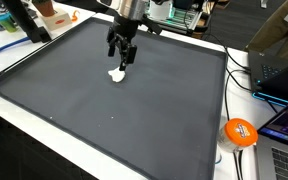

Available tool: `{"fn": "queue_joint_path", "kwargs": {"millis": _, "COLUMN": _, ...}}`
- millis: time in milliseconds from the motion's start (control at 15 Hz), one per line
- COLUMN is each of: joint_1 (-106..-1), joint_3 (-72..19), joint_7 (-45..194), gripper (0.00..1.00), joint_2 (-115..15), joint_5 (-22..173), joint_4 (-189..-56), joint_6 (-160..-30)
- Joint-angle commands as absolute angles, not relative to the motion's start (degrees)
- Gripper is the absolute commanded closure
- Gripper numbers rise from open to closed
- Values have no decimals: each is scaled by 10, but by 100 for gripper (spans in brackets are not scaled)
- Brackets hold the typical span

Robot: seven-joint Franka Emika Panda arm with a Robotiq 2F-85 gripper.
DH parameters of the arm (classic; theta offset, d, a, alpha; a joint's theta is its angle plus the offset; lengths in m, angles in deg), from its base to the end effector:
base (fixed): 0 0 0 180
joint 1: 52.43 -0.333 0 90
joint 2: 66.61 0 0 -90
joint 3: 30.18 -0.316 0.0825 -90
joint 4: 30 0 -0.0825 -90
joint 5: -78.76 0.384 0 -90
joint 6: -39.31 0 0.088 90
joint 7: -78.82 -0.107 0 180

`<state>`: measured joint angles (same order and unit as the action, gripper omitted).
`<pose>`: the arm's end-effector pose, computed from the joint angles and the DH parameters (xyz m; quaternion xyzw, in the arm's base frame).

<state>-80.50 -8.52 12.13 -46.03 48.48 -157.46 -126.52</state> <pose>0.5656 0.0954 0.2487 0.9433 -0.2478 0.2160 0.0455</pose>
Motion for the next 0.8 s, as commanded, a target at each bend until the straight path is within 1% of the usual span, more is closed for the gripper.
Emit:
{"fn": "queue_joint_path", "kwargs": {"millis": 0, "joint_1": -836, "joint_3": -49, "joint_7": 74, "gripper": 0, "joint_2": -466, "joint_5": 445, "joint_4": -1591, "joint_6": -1279}}
{"fn": "queue_joint_path", "kwargs": {"millis": 267, "joint_1": -861, "joint_3": -22, "joint_7": 29, "gripper": 0, "joint_2": -464, "joint_5": 415, "joint_4": -1599, "joint_6": -1297}}
{"fn": "queue_joint_path", "kwargs": {"millis": 333, "joint_1": -845, "joint_3": -42, "joint_7": 47, "gripper": 0, "joint_2": -469, "joint_5": 436, "joint_4": -1608, "joint_6": -1312}}
{"fn": "queue_joint_path", "kwargs": {"millis": 400, "joint_1": -846, "joint_3": -41, "joint_7": 56, "gripper": 0, "joint_2": -460, "joint_5": 437, "joint_4": -1584, "joint_6": -1284}}
{"fn": "queue_joint_path", "kwargs": {"millis": 667, "joint_1": -846, "joint_3": -42, "joint_7": 55, "gripper": 0, "joint_2": -460, "joint_5": 437, "joint_4": -1594, "joint_6": -1301}}
{"fn": "queue_joint_path", "kwargs": {"millis": 733, "joint_1": -870, "joint_3": -18, "joint_7": 28, "gripper": 0, "joint_2": -457, "joint_5": 416, "joint_4": -1586, "joint_6": -1286}}
